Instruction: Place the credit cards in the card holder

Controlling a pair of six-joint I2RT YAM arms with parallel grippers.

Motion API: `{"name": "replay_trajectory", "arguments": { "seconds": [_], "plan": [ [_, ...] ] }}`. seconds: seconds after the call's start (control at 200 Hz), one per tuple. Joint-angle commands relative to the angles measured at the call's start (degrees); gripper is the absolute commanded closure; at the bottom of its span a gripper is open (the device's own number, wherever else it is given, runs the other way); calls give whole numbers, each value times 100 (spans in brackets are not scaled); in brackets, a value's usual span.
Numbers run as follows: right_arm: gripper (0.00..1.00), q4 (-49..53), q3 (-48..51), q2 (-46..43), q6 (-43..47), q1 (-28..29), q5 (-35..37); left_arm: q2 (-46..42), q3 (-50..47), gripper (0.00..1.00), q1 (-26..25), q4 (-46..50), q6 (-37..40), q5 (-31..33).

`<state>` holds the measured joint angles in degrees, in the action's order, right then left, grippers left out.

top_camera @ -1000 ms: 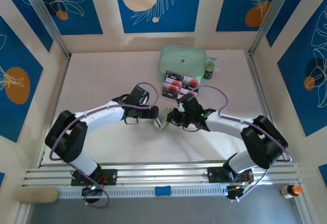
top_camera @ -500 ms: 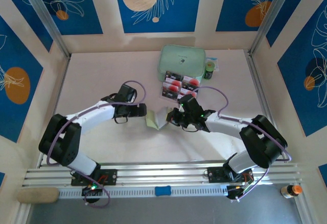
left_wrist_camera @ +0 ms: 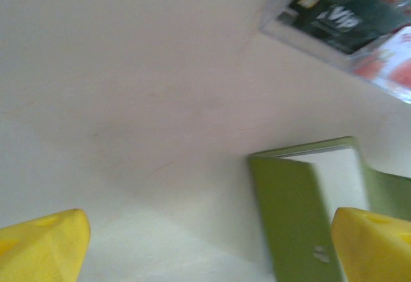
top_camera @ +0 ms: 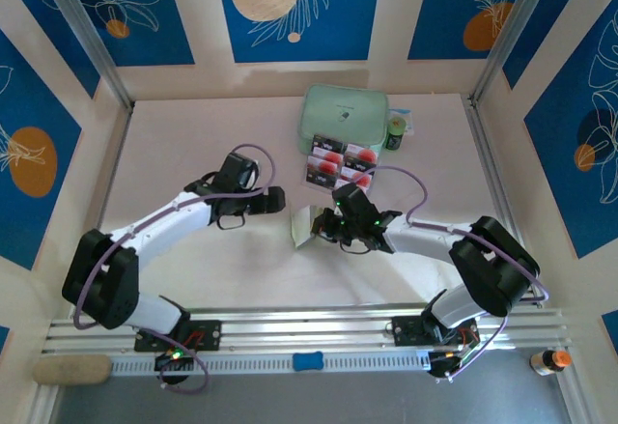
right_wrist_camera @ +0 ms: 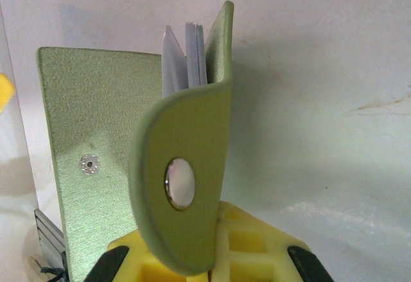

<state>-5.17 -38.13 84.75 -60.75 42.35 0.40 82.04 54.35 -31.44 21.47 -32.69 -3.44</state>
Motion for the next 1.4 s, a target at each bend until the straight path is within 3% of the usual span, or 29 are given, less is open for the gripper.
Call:
{"name": "replay_trajectory", "arguments": {
  "seconds": [0.0,0.53,1.395],
  "plan": [
    [100,7,-117,81,-60,78,120,5,262,3,-178,-170,-265,-266],
    [100,113,-243,59,20,177,232,1064,709,2,-955,-277,-384,-120],
    [100,31,35,-29,-235,107,330,1175,210,8,-986,-51,49,377]
  ]
}}
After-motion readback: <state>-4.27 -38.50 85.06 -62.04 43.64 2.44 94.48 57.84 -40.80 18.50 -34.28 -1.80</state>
